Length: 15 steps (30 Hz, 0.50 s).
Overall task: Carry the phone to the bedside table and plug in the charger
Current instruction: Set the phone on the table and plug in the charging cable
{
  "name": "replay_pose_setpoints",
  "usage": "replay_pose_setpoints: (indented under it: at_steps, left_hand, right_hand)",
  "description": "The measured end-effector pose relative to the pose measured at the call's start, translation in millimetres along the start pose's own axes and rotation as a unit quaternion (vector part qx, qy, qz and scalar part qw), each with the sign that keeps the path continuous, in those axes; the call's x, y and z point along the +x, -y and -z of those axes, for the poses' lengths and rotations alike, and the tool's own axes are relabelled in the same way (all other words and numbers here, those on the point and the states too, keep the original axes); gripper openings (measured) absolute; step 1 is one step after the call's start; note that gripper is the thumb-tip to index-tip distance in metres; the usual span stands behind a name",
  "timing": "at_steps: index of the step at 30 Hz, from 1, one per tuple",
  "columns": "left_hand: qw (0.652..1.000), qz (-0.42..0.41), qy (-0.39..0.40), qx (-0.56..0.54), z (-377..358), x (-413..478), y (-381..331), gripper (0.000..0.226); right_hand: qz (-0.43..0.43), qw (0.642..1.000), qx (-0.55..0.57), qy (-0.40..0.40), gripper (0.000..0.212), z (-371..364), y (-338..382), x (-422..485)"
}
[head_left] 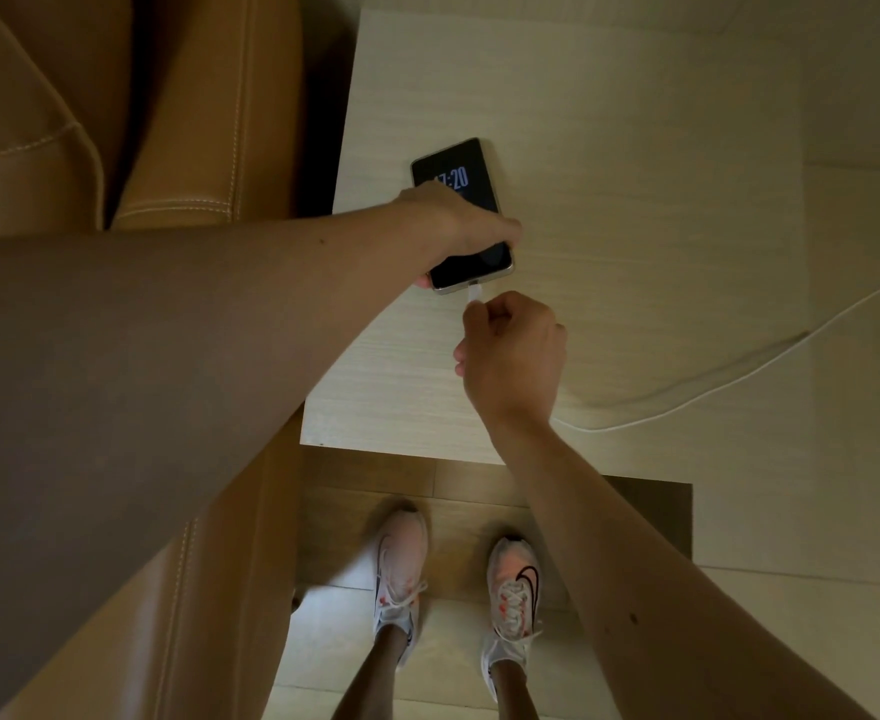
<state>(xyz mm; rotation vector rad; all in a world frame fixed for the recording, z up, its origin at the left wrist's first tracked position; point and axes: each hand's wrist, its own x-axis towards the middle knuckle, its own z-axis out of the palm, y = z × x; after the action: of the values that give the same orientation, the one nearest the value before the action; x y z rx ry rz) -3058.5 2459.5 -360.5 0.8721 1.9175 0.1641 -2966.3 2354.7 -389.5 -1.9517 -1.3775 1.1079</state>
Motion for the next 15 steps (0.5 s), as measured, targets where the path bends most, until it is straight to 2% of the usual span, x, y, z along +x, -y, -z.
replay_pose_setpoints:
  at_steps: [9,15]
  left_hand:
    - [1.0,-0.008,-0.012,0.022,-4.9,4.9,6.5,0.071]
    - [0.992,-0.038,-0.056,0.111,-11.6,9.6,9.7,0.071]
  right_hand:
    - [-0.016,0.999,-0.026,0.026,0.031,0.1,1.0,9.3]
    - [-0.033,0.997,-0.051,0.057,0.036,-3.7,-4.6,12.4]
